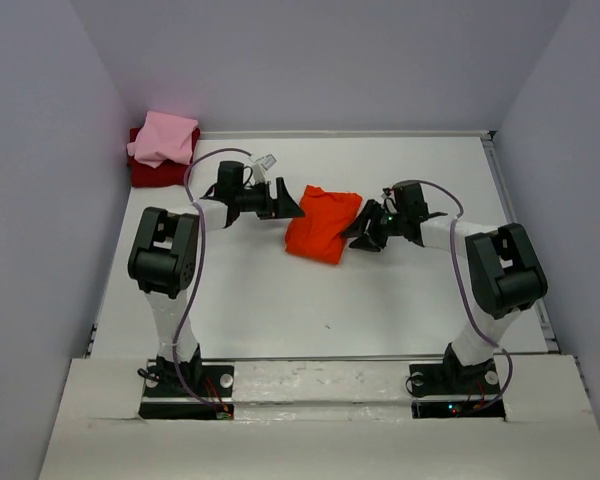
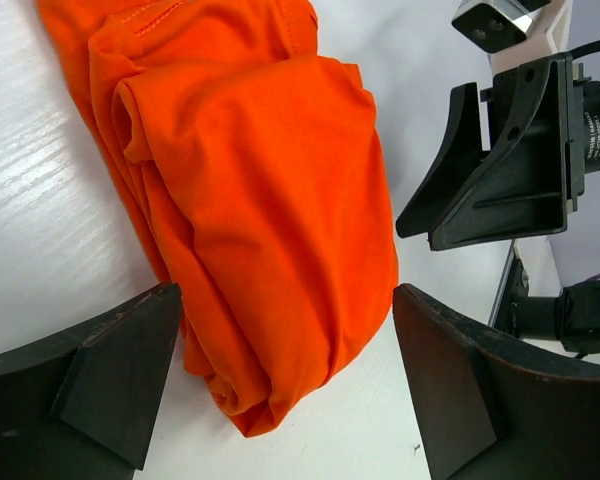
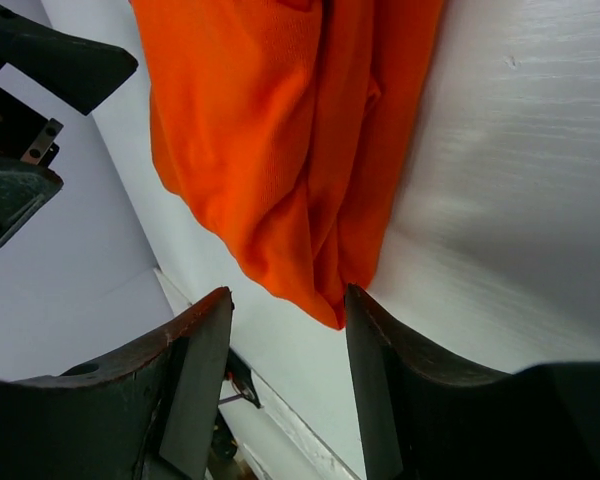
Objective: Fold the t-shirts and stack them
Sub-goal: Smooth out wrinkles on the folded tshirt
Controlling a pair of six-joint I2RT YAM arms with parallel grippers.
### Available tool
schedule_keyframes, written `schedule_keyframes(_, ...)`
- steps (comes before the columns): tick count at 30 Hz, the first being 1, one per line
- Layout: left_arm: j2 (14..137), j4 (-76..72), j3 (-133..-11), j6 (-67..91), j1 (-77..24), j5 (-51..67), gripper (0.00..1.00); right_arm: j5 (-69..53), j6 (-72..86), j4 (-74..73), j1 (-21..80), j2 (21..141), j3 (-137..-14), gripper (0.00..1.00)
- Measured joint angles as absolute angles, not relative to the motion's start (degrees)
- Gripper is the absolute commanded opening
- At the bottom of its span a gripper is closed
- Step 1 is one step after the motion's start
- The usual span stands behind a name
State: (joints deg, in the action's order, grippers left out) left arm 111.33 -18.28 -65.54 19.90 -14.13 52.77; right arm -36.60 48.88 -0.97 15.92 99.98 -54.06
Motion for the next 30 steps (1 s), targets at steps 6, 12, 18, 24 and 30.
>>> schedule_keyframes(6, 112.7, -15.8, -66.3, 18.4, -13.8, 53.5, 0.91, -36.7, 50.0, 0.5, 16.6, 103.0, -56.3, 0.50)
schedule_keyframes(12, 113.5, -13.8, -66.6, 16.5, -13.7, 54.2, 0.84, -36.9, 50.9, 1.0, 17.1, 104.0, -58.3, 0.49)
schedule_keyframes(18, 116.2, -12.1, -66.7, 15.0, -13.6, 54.7, 0.80, -36.9, 51.0, 1.5, 17.6, 104.9, -58.7, 0.49)
schedule_keyframes(24, 116.5, -11.2, -66.8, 14.2, -13.6, 55.2, 0.72, -36.9, 51.2, 1.7, 17.8, 105.8, -58.8, 0.39)
schedule_keyframes(30, 116.5, -9.9, -67.5, 13.8, -13.6, 55.5, 0.64, -36.9, 51.4, 1.7, 18.1, 106.1, -58.9, 0.51)
